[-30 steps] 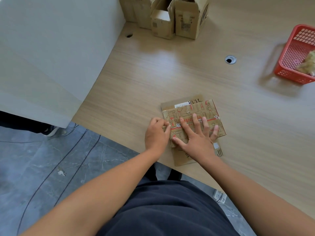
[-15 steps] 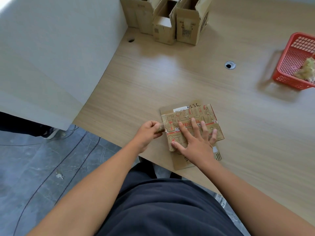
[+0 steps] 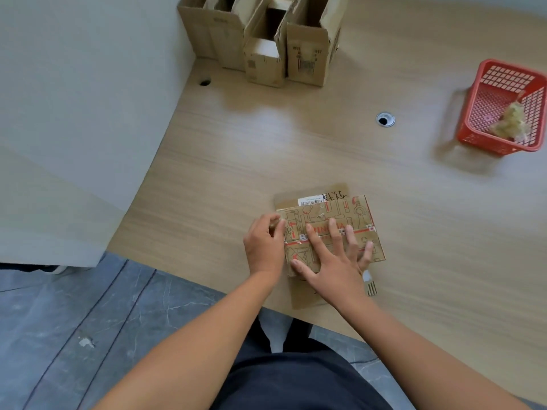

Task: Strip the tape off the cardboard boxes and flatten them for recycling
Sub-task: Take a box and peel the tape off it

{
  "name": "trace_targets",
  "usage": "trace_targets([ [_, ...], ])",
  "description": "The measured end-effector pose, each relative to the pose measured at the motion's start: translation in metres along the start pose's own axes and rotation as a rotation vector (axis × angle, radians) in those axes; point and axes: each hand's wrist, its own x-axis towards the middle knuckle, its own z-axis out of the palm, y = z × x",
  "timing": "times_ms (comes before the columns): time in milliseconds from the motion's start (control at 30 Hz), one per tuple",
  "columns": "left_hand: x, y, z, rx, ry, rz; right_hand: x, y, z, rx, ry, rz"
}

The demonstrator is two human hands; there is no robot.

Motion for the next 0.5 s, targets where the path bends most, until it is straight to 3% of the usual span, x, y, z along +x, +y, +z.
trace_targets([
  [133,0.014,0.003,0.004,0.051,0.021,0.147,0.01,-0.013,0.001,0.019,0.027,0.06],
  [233,0.019,-0.007,-0.003,0.075,-0.122,0.304,0.011,-0.016,0.002,0.005,0.047,0.077],
  [400,0.031,-0.027,-0.034,-0.235,-0.668,0.114,0.012,-0.016,0.003,0.004,0.054,0.094],
  [433,0.032,-0.029,-0.038,-0.247,-0.733,0.098,0.012,-0.017,0.003,0.002,0.052,0.097],
  [500,0.036,-0.03,-0.04,-0.291,-0.649,0.038,0.011,-0.017,0.002,0.001,0.042,0.102],
])
